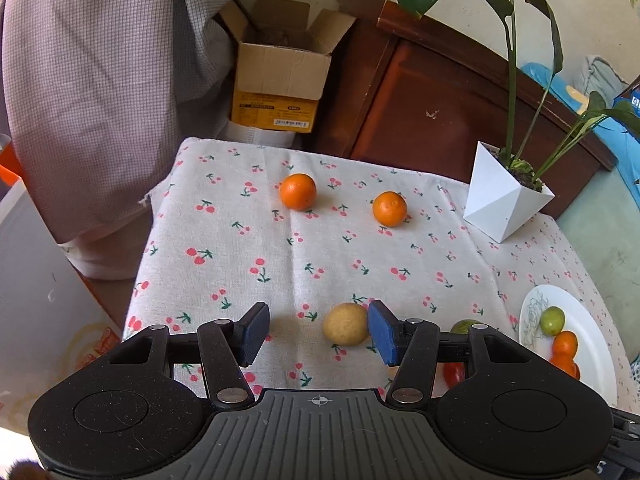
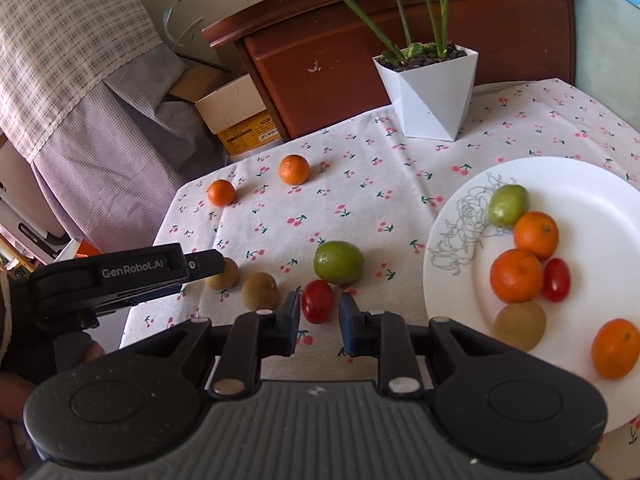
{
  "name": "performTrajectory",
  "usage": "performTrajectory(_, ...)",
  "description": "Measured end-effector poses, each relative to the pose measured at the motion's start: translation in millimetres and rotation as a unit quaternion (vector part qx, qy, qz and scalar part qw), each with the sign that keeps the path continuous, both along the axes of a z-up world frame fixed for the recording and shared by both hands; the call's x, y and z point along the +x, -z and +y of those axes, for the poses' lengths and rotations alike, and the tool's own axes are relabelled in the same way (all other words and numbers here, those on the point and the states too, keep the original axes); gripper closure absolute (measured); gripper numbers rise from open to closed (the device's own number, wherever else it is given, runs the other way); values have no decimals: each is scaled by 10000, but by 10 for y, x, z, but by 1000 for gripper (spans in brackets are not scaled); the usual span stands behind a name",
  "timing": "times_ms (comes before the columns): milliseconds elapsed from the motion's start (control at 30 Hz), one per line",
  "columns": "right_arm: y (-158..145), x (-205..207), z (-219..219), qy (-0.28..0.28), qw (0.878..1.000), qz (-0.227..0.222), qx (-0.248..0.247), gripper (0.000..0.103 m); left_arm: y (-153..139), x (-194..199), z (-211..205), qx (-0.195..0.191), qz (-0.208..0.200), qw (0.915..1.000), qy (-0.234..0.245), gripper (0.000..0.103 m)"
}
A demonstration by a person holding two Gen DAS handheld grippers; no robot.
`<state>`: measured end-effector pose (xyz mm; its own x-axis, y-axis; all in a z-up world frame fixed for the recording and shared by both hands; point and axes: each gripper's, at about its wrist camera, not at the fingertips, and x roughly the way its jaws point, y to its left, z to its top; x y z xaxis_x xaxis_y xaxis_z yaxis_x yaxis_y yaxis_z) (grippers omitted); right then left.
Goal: Organize fruits
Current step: 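Move the right tool to another red tomato while the left tool approaches a kiwi, then grasp the red tomato with the right tool while the left tool grasps the kiwi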
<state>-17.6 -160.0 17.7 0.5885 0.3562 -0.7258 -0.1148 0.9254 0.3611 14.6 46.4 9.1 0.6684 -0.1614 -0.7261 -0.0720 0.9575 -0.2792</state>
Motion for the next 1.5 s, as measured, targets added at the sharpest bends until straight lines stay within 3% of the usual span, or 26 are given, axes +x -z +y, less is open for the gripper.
performTrajectory(400,100,17,106,-134,9995,-63,-283,80,37,10,-90,-17,-130,9995,271,52)
performTrajectory(633,133,23,113,-131,9993,-108,-331,79,57,21,-140,-86,-184,9988,442,65)
performTrajectory(933,140,14,157,-197,9983,-253,-481,79,63,21,-196,-40,-260,9981,551,65)
performTrajectory(1133,139,20,142,-157,9984,-242,-484,84,66,19,-197,-45,-286,9981,545,65)
performTrajectory(1267,131,19,132,-141,9986,-216,-453,84,72,20,-191,-15,-293,9981,545,77)
performTrajectory(1500,123,23,120,-115,9988,-207,-431,84,82,25,-186,-36,-294,9983,504,78)
